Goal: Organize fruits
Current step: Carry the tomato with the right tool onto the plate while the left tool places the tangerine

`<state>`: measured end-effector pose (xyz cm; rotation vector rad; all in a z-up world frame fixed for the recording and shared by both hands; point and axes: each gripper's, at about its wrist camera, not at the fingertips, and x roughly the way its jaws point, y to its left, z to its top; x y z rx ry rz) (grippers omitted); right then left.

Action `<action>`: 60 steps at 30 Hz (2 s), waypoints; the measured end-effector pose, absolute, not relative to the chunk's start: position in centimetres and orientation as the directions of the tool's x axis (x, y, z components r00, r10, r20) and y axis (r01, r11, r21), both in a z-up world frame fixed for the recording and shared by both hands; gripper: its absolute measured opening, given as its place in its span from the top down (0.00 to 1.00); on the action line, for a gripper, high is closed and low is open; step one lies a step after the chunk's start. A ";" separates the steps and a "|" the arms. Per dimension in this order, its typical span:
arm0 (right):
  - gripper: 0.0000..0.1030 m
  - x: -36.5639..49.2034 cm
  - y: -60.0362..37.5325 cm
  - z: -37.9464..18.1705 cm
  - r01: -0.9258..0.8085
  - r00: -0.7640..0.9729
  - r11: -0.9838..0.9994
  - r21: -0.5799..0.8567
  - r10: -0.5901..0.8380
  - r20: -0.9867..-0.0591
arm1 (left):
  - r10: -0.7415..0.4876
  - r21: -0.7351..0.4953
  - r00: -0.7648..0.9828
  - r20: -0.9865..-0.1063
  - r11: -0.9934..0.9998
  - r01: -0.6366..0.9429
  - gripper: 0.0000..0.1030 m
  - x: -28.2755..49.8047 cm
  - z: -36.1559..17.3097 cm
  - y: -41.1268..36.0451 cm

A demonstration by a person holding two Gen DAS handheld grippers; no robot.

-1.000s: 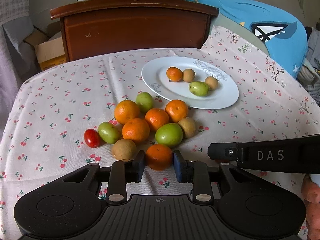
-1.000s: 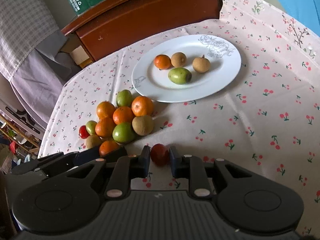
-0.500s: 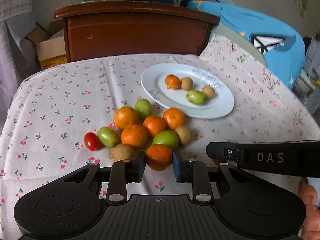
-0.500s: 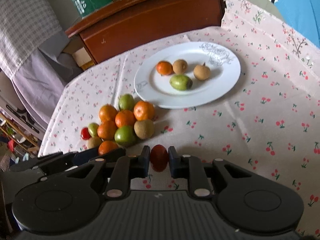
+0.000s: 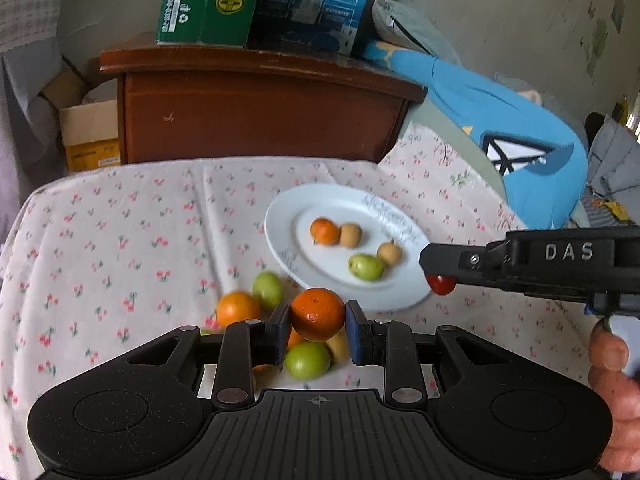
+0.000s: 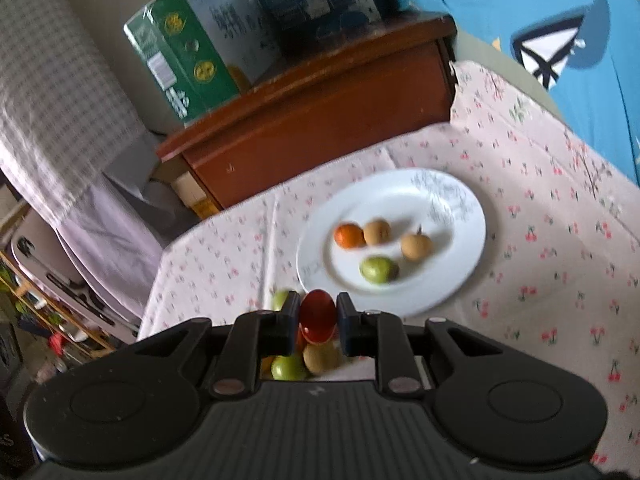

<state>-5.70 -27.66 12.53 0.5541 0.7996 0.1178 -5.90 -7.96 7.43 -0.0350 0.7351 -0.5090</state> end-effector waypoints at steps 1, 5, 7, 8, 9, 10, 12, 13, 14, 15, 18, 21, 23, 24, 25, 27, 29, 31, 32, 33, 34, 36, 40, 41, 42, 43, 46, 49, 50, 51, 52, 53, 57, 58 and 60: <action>0.81 -5.4 -28.1 12.6 0.107 0.702 0.845 0.523 0.308 -0.642 | -0.459 -0.208 0.624 -0.632 0.876 0.434 0.75 -5.4 7.6 -8.0; 0.81 -3.9 -29.5 12.1 0.134 0.701 0.826 0.548 0.312 -0.641 | -0.468 -0.230 0.609 -0.640 0.873 0.430 0.75 -3.4 7.8 -8.2; 0.81 -3.2 -30.1 11.5 0.159 0.696 0.812 0.561 0.311 -0.648 | -0.467 -0.227 0.607 -0.643 0.873 0.432 0.75 -2.7 7.8 -8.5; 0.81 -3.0 -30.4 11.2 0.173 0.693 0.799 0.576 0.317 -0.648 | -0.469 -0.229 0.604 -0.645 0.872 0.433 0.75 -2.3 7.8 -8.7; 0.81 -2.6 -30.8 10.8 0.191 0.689 0.779 0.598 0.328 -0.647 | -0.472 -0.231 0.599 -0.647 0.870 0.435 0.75 -1.9 7.7 -8.9; 0.81 -2.4 -31.0 10.5 0.206 0.686 0.761 0.615 0.336 -0.645 | -0.471 -0.226 0.598 -0.649 0.869 0.440 0.75 -1.4 7.6 -9.2; 0.81 -2.0 -31.4 9.9 0.234 0.682 0.736 0.635 0.341 -0.647 | -0.465 -0.208 0.598 -0.653 0.869 0.449 0.75 -0.9 7.3 -9.7; 0.81 -1.8 -31.6 9.5 0.249 0.680 0.726 0.641 0.340 -0.650 | -0.465 -0.202 0.595 -0.656 0.867 0.455 0.75 -0.5 7.1 -10.1; 0.81 -1.6 -31.7 9.3 0.262 0.678 0.717 0.646 0.340 -0.652 | -0.467 -0.201 0.589 -0.660 0.865 0.460 0.75 -0.2 6.9 -10.4; 0.81 -1.4 -31.9 9.0 0.275 0.676 0.710 0.648 0.337 -0.656 | -0.469 -0.202 0.584 -0.663 0.863 0.464 0.75 0.0 6.8 -10.5; 0.81 -0.7 -32.1 8.5 0.293 0.676 0.711 0.639 0.319 -0.665 | -0.468 -0.191 0.576 -0.670 0.859 0.475 0.75 0.8 6.3 -11.3; 0.81 0.2 -32.2 8.2 0.297 0.677 0.714 0.634 0.310 -0.667 | -0.470 -0.191 0.565 -0.678 0.855 0.483 0.75 1.6 6.0 -12.0; 0.81 0.7 -32.1 8.0 0.298 0.675 0.721 0.625 0.303 -0.672 | -0.470 -0.187 0.560 -0.683 0.853 0.488 0.75 2.0 5.7 -12.3; 0.81 0.9 -32.0 7.8 0.301 0.674 0.726 0.618 0.296 -0.677 | -0.468 -0.184 0.559 -0.684 0.853 0.489 0.75 2.2 5.6 -12.5; 0.81 1.2 -31.9 7.7 0.303 0.672 0.731 0.611 0.291 -0.681 | -0.468 -0.182 0.557 -0.687 0.852 0.491 0.74 2.5 5.5 -12.7; 0.81 1.5 -31.8 7.3 0.307 0.666 0.736 0.603 0.287 -0.689 | -0.469 -0.186 0.549 -0.692 0.850 0.492 0.74 2.9 5.4 -12.9; 0.79 1.9 -31.7 7.0 0.311 0.661 0.734 0.603 0.288 -0.693 | -0.466 -0.183 0.546 -0.696 0.851 0.493 0.74 3.2 5.2 -13.2; 0.78 2.1 -31.6 6.8 0.314 0.660 0.739 0.596 0.281 -0.696 | -0.462 -0.175 0.546 -0.699 0.851 0.496 0.74 3.3 5.0 -13.5; 0.78 2.2 -31.6 6.8 0.313 0.660 0.742 0.592 0.278 -0.698 | -0.460 -0.171 0.548 -0.699 0.851 0.496 0.74 3.4 5.0 -13.6; 0.78 2.3 -31.5 6.7 0.313 0.662 0.745 0.588 0.273 -0.698 | -0.458 -0.169 0.551 -0.698 0.852 0.495 0.73 3.4 5.0 -13.7; 0.78 2.4 -31.5 6.7 0.316 0.664 0.747 0.585 0.266 -0.699 | -0.460 -0.171 0.552 -0.695 0.852 0.495 0.73 3.5 5.1 -13.7; 0.78 2.5 -31.6 6.8 0.316 0.669 0.746 0.586 0.263 -0.695 | -0.469 -0.178 0.555 -0.687 0.849 0.497 0.72 3.5 5.5 -13.6; 0.76 2.5 -31.5 7.3 0.308 0.679 0.754 0.580 0.253 -0.689 | -0.460 -0.161 0.601 -0.654 0.861 0.483 0.45 3.2 6.9 -13.4; 0.74 2.5 -31.5 7.5 0.305 0.683 0.757 0.578 0.249 -0.687 | -0.457 -0.155 0.613 -0.645 0.863 0.480 0.45 3.1 7.3 -13.3; 0.74 2.5 -31.5 7.6 0.302 0.688 0.760 0.576 0.244 -0.684 | -0.455 -0.153 0.620 -0.639 0.865 0.478 0.45 3.1 7.7 -13.1; 0.72 2.4 -31.5 7.8 0.299 0.691 0.763 0.572 0.240 -0.682 | -0.455 -0.156 0.624 -0.636 0.867 0.474 0.44 3.1 8.1 -12.9; 0.71 2.3 -31.5 8.1 0.288 0.697 0.776 0.560 0.231 -0.679 | -0.429 -0.150 0.636 -0.641 0.883 0.445 0.39 3.3 8.9 -12.2; 0.70 2.1 -31.4 8.2 0.283 0.694 0.776 0.564 0.240 -0.678 | -0.409 -0.132 0.656 -0.635 0.893 0.429 0.37 2.9 9.7 -11.4; 0.70 2.1 -31.3 8.2 0.280 0.692 0.776 0.565 0.245 -0.679 | -0.401 -0.124 0.660 -0.636 0.897 0.425 0.37 2.8 9.9 -11.0; 0.70 2.0 -31.2 8.2 0.277 0.691 0.777 0.566 0.248 -0.679 | -0.391 -0.115 0.664 -0.637 0.900 0.420 0.36 2.7 10.2 -10.7; 0.70 1.9 -31.0 8.3 0.272 0.690 0.780 0.563 0.249 -0.680 | -0.383 -0.107 0.669 -0.637 0.903 0.415 0.35 2.5 10.4 -10.4; 0.70 1.7 -30.9 8.5 0.268 0.690 0.785 0.559 0.249 -0.680 | -0.379 -0.103 0.674 -0.634 0.905 0.413 0.35 2.3 10.6 -10.1; 0.69 0.9 -29.9 9.2 0.232 0.691 0.805 0.546 0.259 -0.675 | -0.368 -0.097 0.688 -0.625 0.912 0.400 0.34 1.5 11.4 -8.6; 0.69 0.7 -29.6 9.4 0.222 0.691 0.811 0.541 0.261 -0.674 | -0.363 -0.096 0.693 -0.623 0.914 0.393 0.34 1.2 11.5 -8.2; 0.69 0.3 -29.0 9.7 0.201 0.692 0.824 0.529 0.263 -0.672 | -0.360 -0.101 0.696 -0.622 0.918 0.384 0.34 0.7 11.7 -7.4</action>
